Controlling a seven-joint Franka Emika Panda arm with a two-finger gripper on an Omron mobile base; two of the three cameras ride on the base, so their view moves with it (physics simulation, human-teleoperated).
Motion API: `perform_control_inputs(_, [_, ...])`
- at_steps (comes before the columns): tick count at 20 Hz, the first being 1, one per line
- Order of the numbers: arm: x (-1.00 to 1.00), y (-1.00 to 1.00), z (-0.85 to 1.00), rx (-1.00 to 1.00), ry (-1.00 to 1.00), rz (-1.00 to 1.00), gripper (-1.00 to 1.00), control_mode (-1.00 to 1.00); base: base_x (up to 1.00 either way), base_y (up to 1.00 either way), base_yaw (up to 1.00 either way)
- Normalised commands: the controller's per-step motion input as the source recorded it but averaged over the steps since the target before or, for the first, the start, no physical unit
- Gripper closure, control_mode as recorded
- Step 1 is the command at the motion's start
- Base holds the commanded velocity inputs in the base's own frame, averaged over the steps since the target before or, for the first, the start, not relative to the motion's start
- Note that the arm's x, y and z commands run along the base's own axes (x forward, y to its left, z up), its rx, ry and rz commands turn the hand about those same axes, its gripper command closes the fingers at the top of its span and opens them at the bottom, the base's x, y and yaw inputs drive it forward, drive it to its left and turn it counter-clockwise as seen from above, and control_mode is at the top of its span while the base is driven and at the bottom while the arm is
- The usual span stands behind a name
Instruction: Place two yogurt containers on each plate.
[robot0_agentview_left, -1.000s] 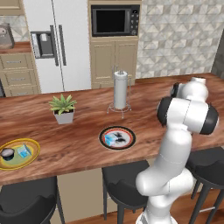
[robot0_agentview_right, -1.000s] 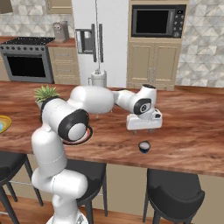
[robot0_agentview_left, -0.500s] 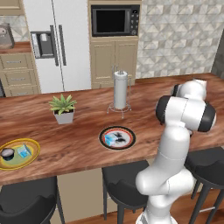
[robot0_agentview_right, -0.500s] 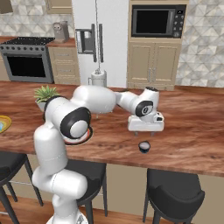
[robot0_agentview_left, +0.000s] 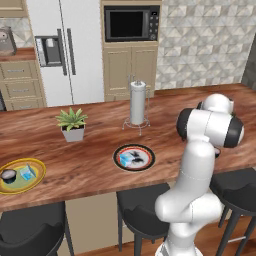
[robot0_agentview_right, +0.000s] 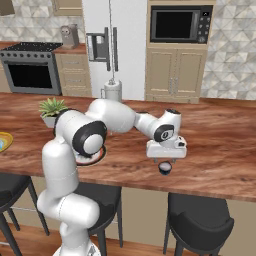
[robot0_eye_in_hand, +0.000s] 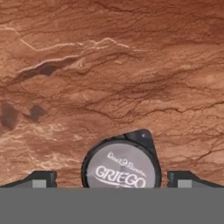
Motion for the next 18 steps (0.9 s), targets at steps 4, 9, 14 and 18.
perform_control_inputs(4, [0.0, -0.02, -0.16, 0.0, 0.0, 0.0, -1.0, -1.0, 0.0, 0.0, 0.0])
perform_control_inputs(9, [0.0, -0.04, -0.1, 0.0, 0.0, -0.02, -1.0, -1.0, 0.0, 0.0, 0.0])
perform_control_inputs(14, [0.0, -0.14, -0.16, 0.0, 0.0, -0.03, -1.0, -1.0, 0.0, 0.0, 0.0])
perform_control_inputs(18, [0.0, -0.12, -0.08, 0.0, 0.0, -0.06, -1.0, -1.0, 0.0, 0.0, 0.0])
